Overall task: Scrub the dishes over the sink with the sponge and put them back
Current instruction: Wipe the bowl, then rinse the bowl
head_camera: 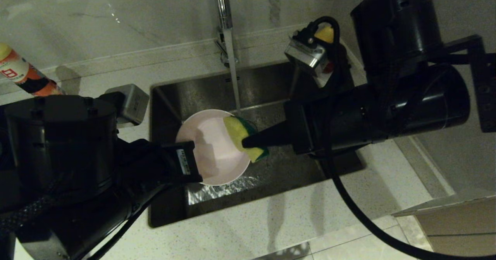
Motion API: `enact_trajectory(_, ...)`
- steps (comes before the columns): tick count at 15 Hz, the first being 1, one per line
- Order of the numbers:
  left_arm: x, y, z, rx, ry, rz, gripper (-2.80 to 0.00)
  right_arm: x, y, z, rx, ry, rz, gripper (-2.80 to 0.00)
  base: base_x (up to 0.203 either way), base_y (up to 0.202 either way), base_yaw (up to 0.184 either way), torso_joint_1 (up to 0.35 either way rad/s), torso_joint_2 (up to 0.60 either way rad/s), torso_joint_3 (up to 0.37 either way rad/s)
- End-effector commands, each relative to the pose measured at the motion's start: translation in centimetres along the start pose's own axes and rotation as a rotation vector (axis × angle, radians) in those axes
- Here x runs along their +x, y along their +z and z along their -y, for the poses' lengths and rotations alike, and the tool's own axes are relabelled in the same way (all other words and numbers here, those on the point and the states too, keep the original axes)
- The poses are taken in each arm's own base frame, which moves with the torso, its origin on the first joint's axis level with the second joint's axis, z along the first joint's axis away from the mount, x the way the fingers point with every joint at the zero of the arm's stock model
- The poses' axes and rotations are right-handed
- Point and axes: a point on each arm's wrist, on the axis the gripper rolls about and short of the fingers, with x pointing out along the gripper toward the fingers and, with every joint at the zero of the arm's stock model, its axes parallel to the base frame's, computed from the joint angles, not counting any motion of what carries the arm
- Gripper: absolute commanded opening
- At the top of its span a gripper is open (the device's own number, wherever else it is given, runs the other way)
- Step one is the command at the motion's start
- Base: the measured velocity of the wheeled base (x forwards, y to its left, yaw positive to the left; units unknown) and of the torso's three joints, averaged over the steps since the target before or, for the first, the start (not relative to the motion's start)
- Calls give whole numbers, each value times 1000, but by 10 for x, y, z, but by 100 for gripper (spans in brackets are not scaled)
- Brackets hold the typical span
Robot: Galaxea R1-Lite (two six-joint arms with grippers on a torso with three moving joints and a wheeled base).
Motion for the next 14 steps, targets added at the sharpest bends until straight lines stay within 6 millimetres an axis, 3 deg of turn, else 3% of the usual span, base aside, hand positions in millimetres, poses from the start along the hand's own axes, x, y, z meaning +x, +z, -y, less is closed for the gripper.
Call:
enact_trajectory(1,4,-3,0,3,16,-7,-280,-25,6,-17,-28,35,54,-280,0,0,0,0,0,0)
enact_trajectory(6,27,-4,2,6,62,-28,-280,-62,7,-42,-73,92,126,-280,0,0,0,0,0,0)
enact_trajectory(9,48,-2,-3,-3,140,-81,-280,-85,-3,-26,-37,47,137,-280,0,0,0,0,0,0)
enact_trajectory(14,79,22,-10,-233,199,-266,-280,-105,-23,-12,-15,55,137,-280,0,0,0,0,0,0)
